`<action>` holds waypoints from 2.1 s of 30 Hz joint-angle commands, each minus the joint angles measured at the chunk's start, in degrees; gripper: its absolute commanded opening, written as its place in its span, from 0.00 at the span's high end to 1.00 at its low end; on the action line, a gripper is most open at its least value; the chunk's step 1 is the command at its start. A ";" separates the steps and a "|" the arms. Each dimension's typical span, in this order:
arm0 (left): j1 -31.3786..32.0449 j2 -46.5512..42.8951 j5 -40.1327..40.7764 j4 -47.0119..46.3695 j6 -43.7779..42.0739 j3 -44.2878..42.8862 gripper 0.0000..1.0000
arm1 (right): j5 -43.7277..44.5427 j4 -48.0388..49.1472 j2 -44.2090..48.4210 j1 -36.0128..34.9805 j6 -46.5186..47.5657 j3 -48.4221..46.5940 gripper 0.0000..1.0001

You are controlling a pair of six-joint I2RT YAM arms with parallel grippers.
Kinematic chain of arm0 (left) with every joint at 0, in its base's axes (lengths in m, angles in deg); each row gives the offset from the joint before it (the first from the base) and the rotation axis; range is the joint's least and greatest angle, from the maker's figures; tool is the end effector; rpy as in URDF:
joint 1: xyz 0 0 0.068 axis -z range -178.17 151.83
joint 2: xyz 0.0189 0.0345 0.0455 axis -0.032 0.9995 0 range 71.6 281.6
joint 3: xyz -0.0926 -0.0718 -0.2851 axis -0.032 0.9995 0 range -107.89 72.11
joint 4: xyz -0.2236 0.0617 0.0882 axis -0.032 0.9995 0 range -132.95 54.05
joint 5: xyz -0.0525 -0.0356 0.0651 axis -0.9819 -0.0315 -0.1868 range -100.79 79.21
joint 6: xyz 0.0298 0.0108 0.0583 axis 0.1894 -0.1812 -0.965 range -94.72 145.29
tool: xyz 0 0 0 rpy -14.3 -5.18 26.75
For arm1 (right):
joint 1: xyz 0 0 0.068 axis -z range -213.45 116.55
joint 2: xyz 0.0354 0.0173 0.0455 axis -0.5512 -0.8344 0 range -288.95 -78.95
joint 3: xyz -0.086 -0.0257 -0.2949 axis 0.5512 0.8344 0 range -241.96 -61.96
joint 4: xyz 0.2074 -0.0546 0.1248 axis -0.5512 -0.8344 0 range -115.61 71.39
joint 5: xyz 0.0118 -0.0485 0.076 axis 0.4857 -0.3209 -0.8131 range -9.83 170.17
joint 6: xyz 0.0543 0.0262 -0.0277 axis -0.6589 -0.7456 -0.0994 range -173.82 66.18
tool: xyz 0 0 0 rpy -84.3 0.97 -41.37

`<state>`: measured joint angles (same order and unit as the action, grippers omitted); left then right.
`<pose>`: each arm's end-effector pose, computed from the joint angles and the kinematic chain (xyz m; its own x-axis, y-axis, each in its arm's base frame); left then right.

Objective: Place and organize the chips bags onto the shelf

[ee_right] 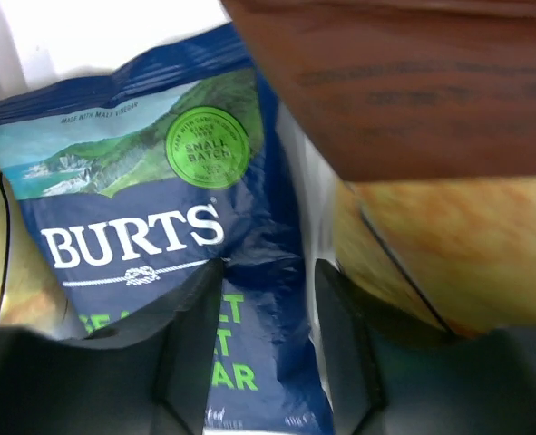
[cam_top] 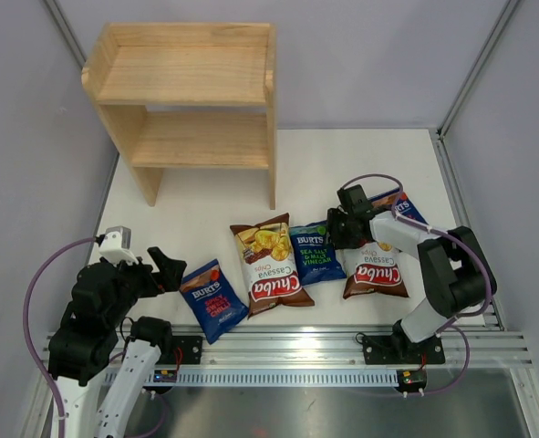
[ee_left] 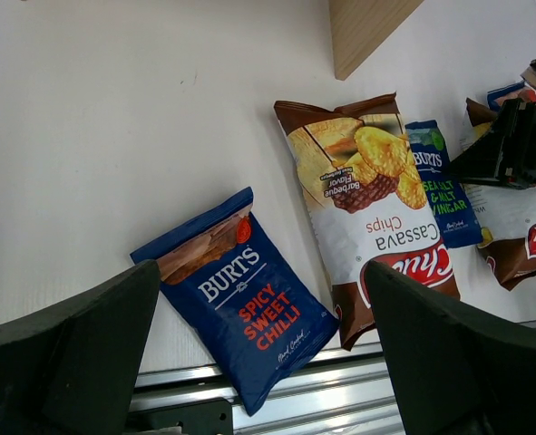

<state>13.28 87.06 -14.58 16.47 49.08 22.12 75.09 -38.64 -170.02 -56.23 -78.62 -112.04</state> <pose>0.0005 -0.0036 0.3207 -0.4811 -0.3133 -0.8188 0.0687 0.9176 -0.3915 0.2752 0.1205 0.1973 -0.9105 0.0707 -0.4074 -0.0479 0.9607 0.2736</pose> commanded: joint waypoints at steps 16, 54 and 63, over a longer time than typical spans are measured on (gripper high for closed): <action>-0.28 0.45 -2.10 -2.99 -1.20 0.16 0.01 | -1.34 7.91 8.79 -0.77 -3.94 3.06 1.00; 39.45 52.82 -11.49 -112.93 15.93 9.75 0.01 | 9.92 8.43 56.88 -0.77 -43.14 -4.23 1.00; 39.89 61.88 -15.80 -125.50 21.20 4.56 0.02 | 6.31 12.91 57.76 -0.68 -46.83 -1.86 1.00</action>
<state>52.79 147.21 -27.76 -97.99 68.44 29.20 83.00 -30.99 -112.80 -56.61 -122.83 -114.16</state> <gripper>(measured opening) 0.987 0.010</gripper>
